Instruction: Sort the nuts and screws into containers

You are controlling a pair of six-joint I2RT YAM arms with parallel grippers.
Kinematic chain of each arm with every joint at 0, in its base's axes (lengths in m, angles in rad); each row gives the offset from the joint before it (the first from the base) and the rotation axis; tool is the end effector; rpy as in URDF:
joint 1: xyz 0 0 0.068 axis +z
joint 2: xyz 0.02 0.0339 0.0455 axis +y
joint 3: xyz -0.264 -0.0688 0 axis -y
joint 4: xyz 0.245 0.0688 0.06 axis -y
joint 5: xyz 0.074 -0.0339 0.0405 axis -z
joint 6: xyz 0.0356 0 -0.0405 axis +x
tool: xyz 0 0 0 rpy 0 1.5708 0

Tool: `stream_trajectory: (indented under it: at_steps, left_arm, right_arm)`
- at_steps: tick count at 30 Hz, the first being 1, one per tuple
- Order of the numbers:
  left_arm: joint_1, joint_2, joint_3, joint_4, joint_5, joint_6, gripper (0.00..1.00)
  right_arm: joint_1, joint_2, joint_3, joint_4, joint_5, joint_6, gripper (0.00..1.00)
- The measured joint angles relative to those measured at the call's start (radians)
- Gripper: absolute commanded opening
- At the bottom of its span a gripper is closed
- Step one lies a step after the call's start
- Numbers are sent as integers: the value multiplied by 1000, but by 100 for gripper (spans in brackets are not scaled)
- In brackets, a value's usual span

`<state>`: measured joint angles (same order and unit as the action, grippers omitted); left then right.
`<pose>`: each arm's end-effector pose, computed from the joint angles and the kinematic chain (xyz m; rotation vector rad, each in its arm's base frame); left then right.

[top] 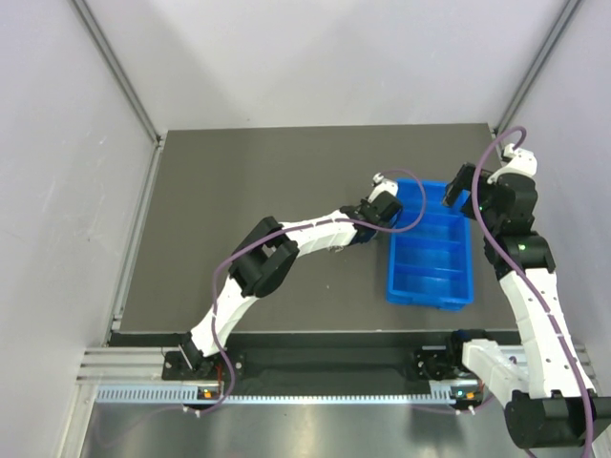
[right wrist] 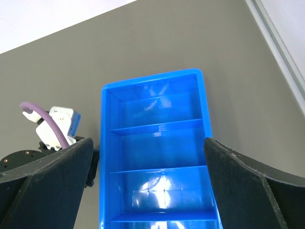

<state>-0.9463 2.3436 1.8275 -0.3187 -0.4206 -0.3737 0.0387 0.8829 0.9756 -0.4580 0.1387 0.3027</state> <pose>0.3150 -0.4121 0.1549 0.4702 2.2709 -0.1566 0.1929 0.0025 0.3609 0.3457 1.9024 0.0936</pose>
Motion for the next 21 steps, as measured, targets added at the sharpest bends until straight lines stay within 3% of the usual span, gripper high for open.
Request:
stream_trajectory:
  at_steps: [8,15,21]
  left_arm:
    - [0,-3,-5,-6,-6,-21,23]
    - [0,-7,-5,-23,-16,-27,34]
    - [-2,-11,-6,-45,-29,-47,26]
  right_arm:
    - [0,8,0,-1,0,9,100]
    - [0,8,0,-1,0,14,100]
    - [0,10,0,-1,-3,16,100]
